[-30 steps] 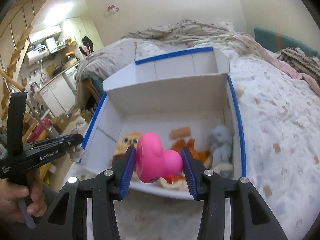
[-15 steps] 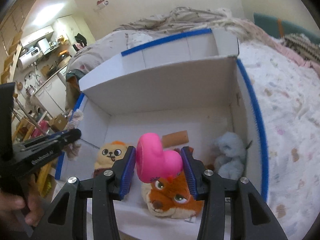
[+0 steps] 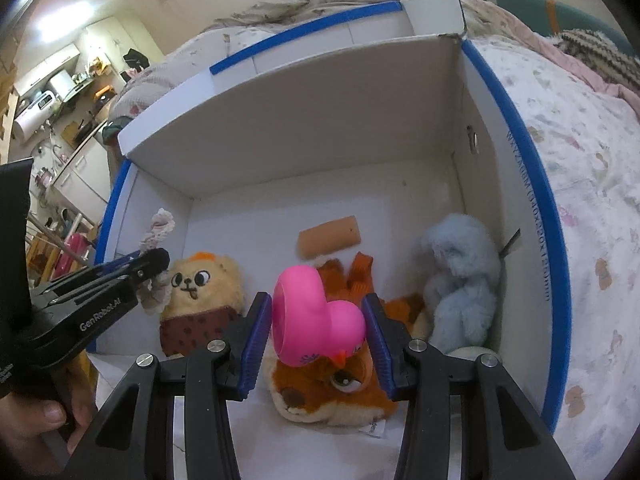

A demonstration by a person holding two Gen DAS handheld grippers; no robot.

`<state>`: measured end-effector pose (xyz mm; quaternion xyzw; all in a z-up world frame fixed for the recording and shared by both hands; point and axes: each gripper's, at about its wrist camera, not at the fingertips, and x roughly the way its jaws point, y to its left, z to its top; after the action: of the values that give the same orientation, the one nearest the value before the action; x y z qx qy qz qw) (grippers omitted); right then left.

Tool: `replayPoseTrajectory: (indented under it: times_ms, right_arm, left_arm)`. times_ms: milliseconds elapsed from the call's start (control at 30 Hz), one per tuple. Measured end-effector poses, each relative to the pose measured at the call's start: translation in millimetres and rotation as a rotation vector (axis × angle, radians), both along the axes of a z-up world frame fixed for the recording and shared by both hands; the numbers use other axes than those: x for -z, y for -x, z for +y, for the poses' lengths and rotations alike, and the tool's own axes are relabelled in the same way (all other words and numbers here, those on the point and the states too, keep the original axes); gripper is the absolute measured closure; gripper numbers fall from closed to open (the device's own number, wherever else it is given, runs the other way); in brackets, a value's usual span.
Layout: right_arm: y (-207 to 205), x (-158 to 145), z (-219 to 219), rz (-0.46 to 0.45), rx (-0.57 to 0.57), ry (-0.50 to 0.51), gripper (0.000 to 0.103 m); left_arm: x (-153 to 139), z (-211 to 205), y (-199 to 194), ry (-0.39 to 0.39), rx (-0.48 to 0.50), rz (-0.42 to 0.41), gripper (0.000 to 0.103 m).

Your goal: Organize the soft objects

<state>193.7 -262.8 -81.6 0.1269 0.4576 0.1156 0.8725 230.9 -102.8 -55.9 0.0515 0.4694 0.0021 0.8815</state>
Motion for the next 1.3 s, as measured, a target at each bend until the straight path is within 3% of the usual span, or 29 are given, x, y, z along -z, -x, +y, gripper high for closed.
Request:
replayPoseTrajectory:
  times_ms: [233, 333, 433, 500, 600, 700, 1033, 1167, 1300]
  right_arm:
    - [-0.6, 2.6, 4.3, 0.014, -0.006, 0.008, 0.054]
    - [1.1, -0.3, 5.8, -0.005, -0.012, 0.009, 0.049]
    - [0.3, -6.9, 8.3, -0.036, -0.012, 0.001, 0.035]
    - [0.5, -9.4, 7.3, -0.042, -0.013, -0.026, 0.015]
    - [4.5, -15.4, 6.5, -0.064, -0.006, -0.031, 0.0]
    - [10.9, -22.9, 7.0, -0.102, 0.007, -0.035, 0.0]
    - [44.2, -44.4, 8.9, -0.171, 0.041, -0.041, 0.0]
    - [61.0, -51.0, 10.0, -0.188, 0.05, -0.021, 0.0]
    - [80.6, -49.4, 9.7, -0.165, 0.051, -0.039, 0.0]
  left_arm:
    - [4.9, 1.5, -0.3, -0.001, 0.007, 0.034, 0.088]
    - [3.5, 4.4, 2.3, -0.006, 0.011, 0.033, 0.085]
    - [4.2, 6.4, 6.1, -0.009, 0.018, 0.038, 0.078]
    - [4.2, 7.8, 8.1, -0.007, 0.027, 0.048, 0.066]
    - [0.8, 9.3, 13.1, -0.015, 0.034, 0.035, 0.056]
    - [-6.2, 12.2, 18.6, 0.0, 0.044, 0.021, 0.038]
    - [-36.7, 37.9, 44.6, 0.042, 0.003, -0.026, 0.033]
    - [-41.5, 47.7, 65.1, 0.039, -0.022, -0.036, 0.02]
    - [-39.7, 60.3, 88.4, 0.044, -0.033, -0.022, 0.018]
